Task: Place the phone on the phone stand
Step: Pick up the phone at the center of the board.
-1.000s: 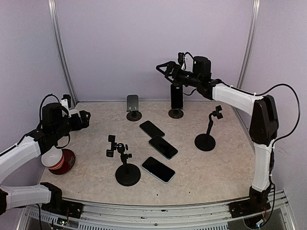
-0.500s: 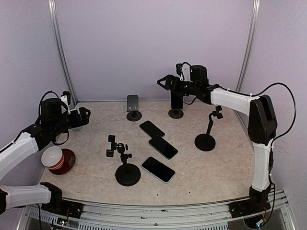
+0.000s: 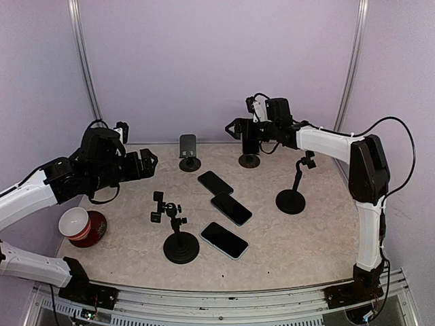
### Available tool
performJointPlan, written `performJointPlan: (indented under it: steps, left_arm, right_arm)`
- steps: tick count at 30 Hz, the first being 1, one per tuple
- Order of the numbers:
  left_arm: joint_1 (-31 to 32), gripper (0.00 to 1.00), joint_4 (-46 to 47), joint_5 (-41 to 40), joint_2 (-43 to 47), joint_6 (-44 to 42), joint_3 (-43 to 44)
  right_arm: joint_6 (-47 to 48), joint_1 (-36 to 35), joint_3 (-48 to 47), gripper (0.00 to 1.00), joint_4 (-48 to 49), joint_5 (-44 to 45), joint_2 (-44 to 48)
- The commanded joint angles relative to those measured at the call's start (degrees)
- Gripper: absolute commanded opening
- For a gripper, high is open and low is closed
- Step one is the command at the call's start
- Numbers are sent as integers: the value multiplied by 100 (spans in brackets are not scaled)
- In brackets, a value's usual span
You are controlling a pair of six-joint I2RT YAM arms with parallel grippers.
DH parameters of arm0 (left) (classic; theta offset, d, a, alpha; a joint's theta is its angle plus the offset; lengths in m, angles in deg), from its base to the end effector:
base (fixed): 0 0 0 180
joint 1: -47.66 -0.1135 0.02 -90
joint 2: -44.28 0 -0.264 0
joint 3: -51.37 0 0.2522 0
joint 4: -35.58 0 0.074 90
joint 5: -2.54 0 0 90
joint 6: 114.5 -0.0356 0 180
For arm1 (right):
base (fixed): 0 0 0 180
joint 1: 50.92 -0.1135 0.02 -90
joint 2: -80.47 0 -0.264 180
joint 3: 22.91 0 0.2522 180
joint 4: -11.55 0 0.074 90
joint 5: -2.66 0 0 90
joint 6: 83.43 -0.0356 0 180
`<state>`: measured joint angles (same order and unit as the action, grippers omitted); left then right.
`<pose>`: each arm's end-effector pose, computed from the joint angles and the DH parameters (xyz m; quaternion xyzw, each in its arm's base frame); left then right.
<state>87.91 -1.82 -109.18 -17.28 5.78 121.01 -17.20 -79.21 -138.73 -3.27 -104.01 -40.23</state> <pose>0.1896 -0.1433 0.3287 -0.0212 0.8527 -0.1537 0.4989 0.4423 0.2497 0.2826 -0.1153 0.8051 0.3565 0.4598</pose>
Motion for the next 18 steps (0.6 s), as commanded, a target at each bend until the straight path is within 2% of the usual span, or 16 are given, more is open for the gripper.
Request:
performJointPlan:
  steps: [1, 7, 18]
  left_arm:
    - [677, 99, -685, -908, -180, 647, 451]
    - [1187, 99, -876, -1204, -291, 847, 648]
    - [1301, 99, -845, -1320, -233, 962, 453]
  right_arm:
    - [632, 3, 103, 100, -164, -59, 74]
    - [1178, -370, 670, 100, -391, -7, 418]
    - [1789, -1332, 2143, 99, -678, 598, 1420]
